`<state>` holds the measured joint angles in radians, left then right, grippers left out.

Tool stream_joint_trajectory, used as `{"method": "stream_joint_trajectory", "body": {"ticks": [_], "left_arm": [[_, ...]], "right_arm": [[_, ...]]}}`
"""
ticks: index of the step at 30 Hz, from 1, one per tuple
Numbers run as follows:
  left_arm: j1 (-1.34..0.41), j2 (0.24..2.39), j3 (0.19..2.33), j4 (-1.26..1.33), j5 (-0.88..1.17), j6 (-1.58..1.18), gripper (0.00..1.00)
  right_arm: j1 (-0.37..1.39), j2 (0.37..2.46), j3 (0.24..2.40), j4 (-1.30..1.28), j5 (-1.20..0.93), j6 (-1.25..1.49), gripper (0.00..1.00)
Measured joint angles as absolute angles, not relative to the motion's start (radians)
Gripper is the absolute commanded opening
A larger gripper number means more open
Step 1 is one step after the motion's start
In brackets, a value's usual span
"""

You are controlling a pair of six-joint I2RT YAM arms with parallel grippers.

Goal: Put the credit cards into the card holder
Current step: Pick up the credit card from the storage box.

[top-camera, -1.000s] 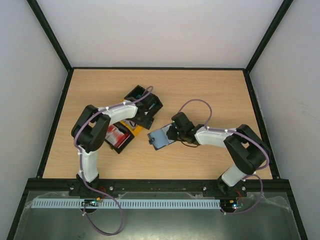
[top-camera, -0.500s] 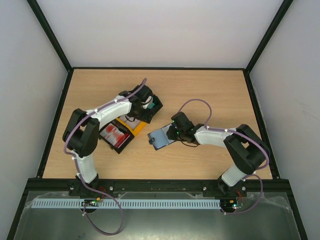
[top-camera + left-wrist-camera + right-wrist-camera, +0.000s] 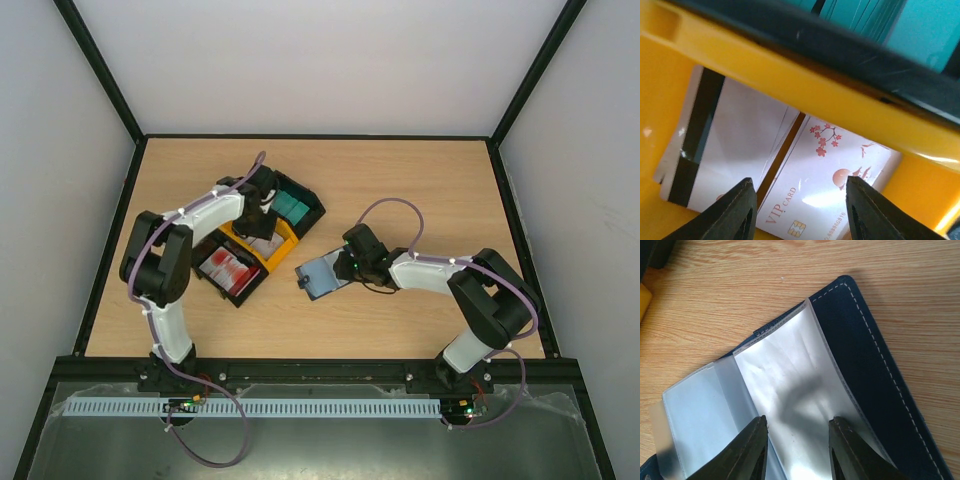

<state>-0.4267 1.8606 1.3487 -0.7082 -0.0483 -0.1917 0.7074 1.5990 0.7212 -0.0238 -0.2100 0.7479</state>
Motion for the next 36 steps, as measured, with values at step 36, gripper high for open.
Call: {"method": "stream_joint_trajectory", "body": {"ticks": [36], "left_arm": [[-0.360, 1.938, 1.324, -0.666, 0.202, -0.146, 0.35]], "right_arm": [[0.707, 1.602, 0.719, -0.017, -0.209, 0.749, 0.32]]}}
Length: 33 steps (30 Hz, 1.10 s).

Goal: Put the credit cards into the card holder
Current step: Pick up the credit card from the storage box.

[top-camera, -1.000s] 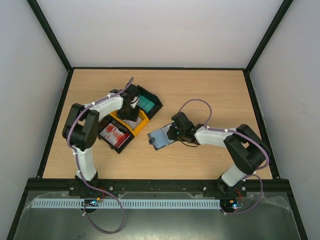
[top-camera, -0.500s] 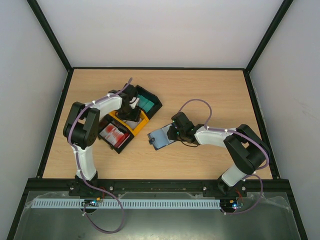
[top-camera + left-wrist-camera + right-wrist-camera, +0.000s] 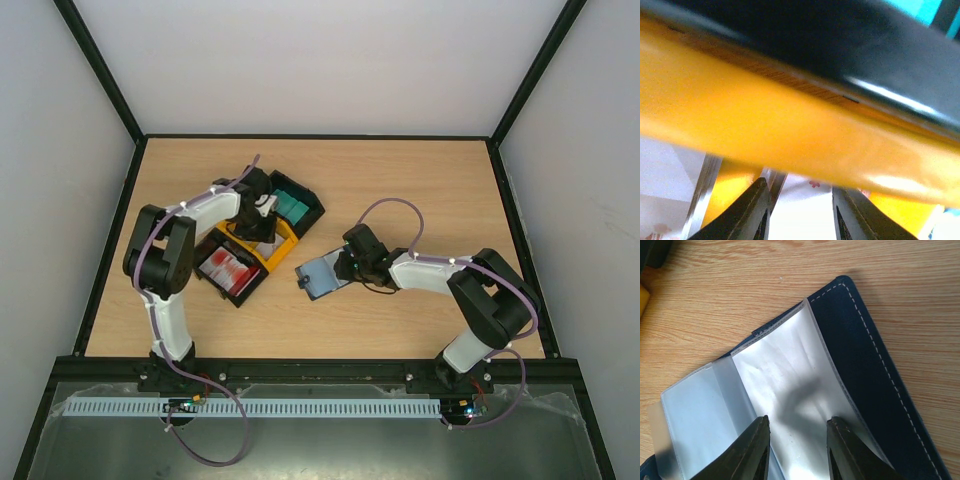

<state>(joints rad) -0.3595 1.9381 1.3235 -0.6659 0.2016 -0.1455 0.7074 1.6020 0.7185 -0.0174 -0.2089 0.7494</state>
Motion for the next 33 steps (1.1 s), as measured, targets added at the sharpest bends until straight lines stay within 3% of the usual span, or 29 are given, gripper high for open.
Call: {"method": "stream_joint_trajectory", "body": {"ticks": [12, 19, 33], "left_arm": [[-0.375, 1.858, 1.324, -0.694, 0.260, -0.146, 0.28], [-0.416, 1.837, 1.322, -0.702, 0.294, -0.146, 0.39], [-0.436, 1.836, 1.288, -0.694, 0.336, -0.147, 0.41]], "right_arm": [[0.707, 1.602, 0.717, -0.015, -0.208, 0.752, 0.32], [0.707, 1.602, 0.717, -0.015, -0.208, 0.753, 0.32], [0.707, 1.604, 0.717, -0.015, -0.207, 0.752, 0.32]]}}
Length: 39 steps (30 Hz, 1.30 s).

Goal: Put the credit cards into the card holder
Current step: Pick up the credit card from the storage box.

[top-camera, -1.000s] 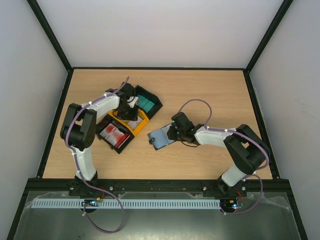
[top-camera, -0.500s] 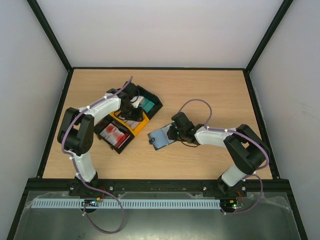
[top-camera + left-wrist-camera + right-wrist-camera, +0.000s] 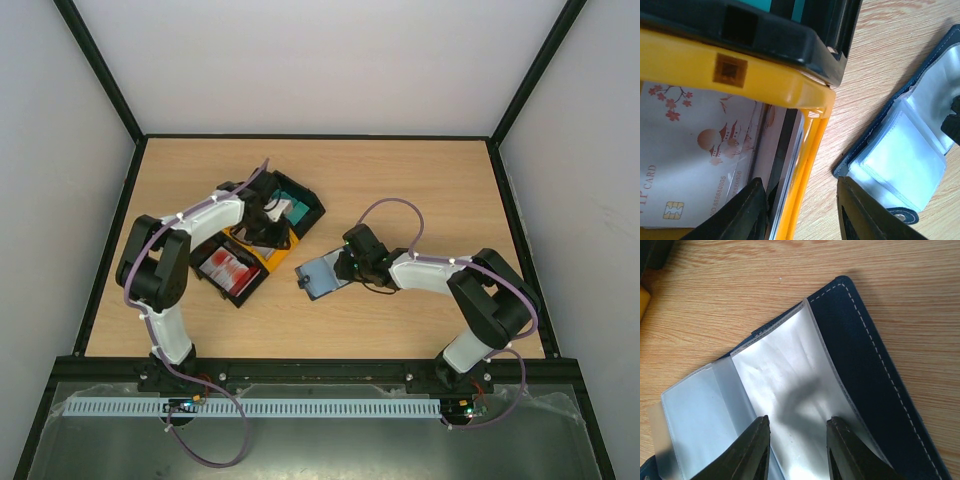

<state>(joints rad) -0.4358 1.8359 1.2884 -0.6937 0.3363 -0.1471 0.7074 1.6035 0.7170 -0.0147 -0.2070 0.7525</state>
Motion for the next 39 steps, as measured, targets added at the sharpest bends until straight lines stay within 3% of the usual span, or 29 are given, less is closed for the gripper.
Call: {"method": "stream_joint_trajectory", "body": {"ticks": [10, 20, 39], "left_arm": [[-0.439, 1.836, 1.286, -0.692, 0.348, -0.157, 0.54], [-0.488, 1.874, 1.286, -0.690, 0.265, -0.185, 0.55], [-0.528, 1.876, 1.291, -0.727, 0.186, -0.138, 0.44]], "right_arm": [[0.707, 1.605, 0.717, -0.014, -0.207, 0.752, 0.32], [0.707, 1.626, 0.722, 0.030, -0.210, 0.752, 0.32], [0.707, 1.628, 0.723, 0.034, -0.210, 0.752, 0.32]]}}
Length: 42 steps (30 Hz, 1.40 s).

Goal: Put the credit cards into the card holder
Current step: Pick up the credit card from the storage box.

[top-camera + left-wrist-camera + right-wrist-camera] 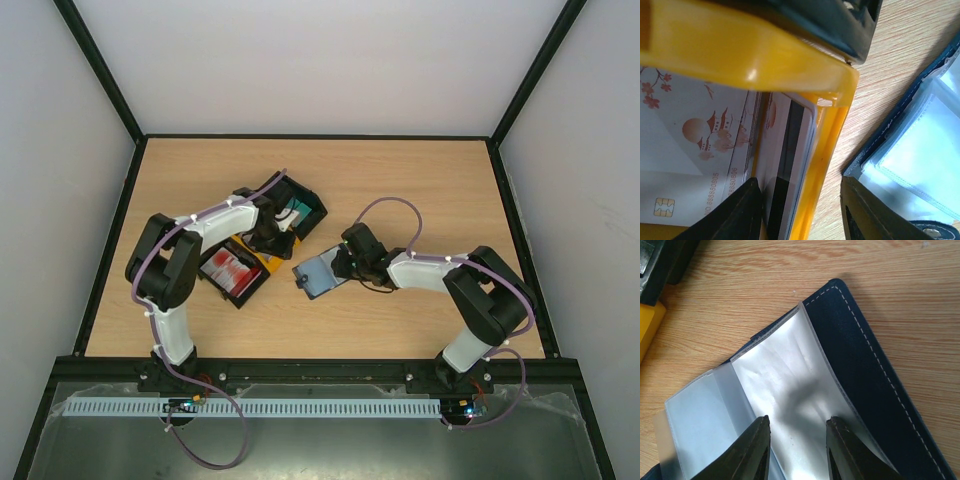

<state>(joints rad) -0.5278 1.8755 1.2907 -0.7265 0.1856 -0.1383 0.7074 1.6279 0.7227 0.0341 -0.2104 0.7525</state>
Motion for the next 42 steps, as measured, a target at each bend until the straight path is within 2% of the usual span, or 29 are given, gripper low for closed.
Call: {"method": "stream_joint_trajectory", "body": {"ticks": [10, 22, 33, 42], "left_arm": [[-0.528, 1.864, 1.297, -0.751, 0.176, -0.138, 0.37], [-0.528, 1.847, 1.308, -0.768, 0.175, -0.138, 0.35], [-0.528, 1.827, 1.308, -0.775, 0.175, -0.138, 0.29], [-0.528, 1.826, 1.308, -0.777, 0.171, -0.138, 0.29]], "right_arm": [[0.707, 1.629, 0.723, 0.034, -0.210, 0.752, 0.31], [0.707, 1.629, 0.723, 0.034, -0.210, 0.752, 0.31], [0.707, 1.629, 0.723, 0.034, -0.210, 0.752, 0.32], [0.707, 1.629, 0.723, 0.034, -0.210, 0.752, 0.31]]}}
